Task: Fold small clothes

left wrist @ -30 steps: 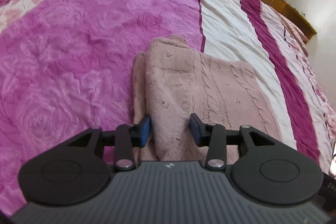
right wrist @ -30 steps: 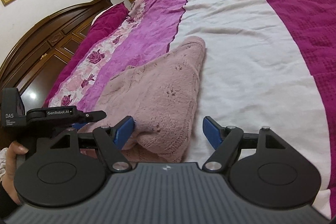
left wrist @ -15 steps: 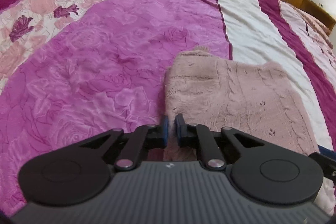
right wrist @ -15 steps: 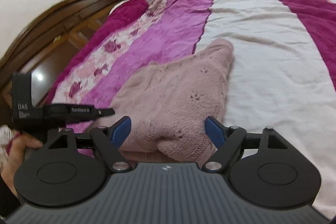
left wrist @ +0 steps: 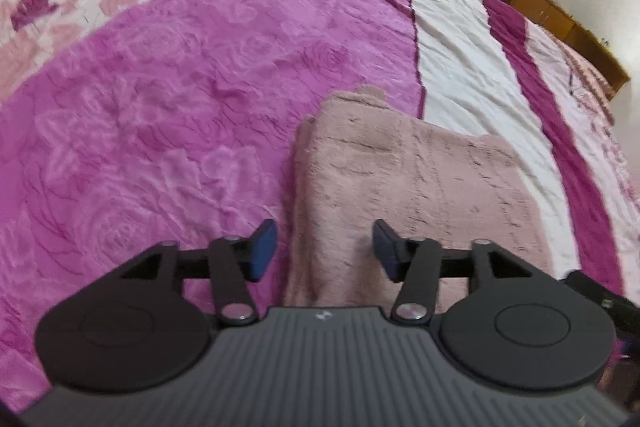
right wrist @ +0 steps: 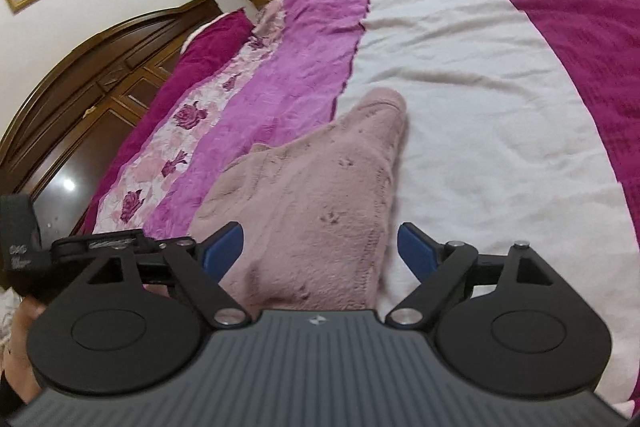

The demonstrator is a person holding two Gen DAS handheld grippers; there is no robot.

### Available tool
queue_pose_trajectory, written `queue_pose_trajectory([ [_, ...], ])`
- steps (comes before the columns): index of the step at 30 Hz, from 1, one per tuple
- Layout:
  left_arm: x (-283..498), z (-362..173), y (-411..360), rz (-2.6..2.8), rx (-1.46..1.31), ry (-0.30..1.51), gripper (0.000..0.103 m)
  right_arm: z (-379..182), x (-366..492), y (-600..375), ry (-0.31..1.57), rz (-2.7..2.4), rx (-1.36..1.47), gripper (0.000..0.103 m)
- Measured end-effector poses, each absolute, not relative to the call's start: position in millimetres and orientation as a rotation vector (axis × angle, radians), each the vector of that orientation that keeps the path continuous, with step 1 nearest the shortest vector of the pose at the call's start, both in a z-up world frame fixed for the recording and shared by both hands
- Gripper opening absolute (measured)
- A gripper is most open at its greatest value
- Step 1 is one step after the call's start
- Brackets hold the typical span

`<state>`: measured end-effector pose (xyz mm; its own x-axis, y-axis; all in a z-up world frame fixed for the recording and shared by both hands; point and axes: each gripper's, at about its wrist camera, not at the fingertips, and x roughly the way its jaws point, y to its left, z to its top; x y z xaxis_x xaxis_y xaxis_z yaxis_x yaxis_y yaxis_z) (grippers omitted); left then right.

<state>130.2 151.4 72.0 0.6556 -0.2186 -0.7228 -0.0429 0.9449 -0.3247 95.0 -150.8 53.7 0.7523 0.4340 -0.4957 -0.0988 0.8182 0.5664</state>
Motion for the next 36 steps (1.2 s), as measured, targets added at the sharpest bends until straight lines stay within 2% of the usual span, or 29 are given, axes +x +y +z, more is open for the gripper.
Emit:
queue_pose_trajectory([
  [2,130,72,150,-0.122,-0.354,0.859,0.071,49,100,-153,0.674,0.308,0.572,0.092],
  [11,136,55,139,-0.165,-0.343,0.923,0.072,17,128,-151,0.775,0.343,0.698,0.092],
  [14,144,45,143,-0.202,-0.412,0.960,0.076,12,135,-149,0.781,0.358,0.713,0.092],
  [20,155,29,151,-0.260,-0.560,0.978,0.076,8,152,-137,0.793,0.386,0.693,0.093],
  [22,156,28,150,-0.275,-0.569,0.968,0.072,8,158,-133,0.803,0.395,0.685,0.092],
  [23,155,28,149,-0.285,-0.565,0.962,0.065,8,160,-132,0.807,0.402,0.689,0.090],
  [24,154,29,148,-0.286,-0.565,0.953,0.057,8,163,-132,0.814,0.405,0.696,0.081],
  [25,153,30,149,-0.284,-0.573,0.947,0.053,9,166,-133,0.819,0.399,0.701,0.068],
  [27,152,34,151,-0.272,-0.600,0.939,0.041,11,168,-137,0.822,0.392,0.716,0.058],
  [31,149,49,143,-0.269,-0.591,0.923,0.037,32,164,-140,0.815,0.384,0.680,0.050],
  [36,139,70,126,-0.333,-0.619,0.908,0.036,75,152,-152,0.776,0.399,0.689,0.049],
])
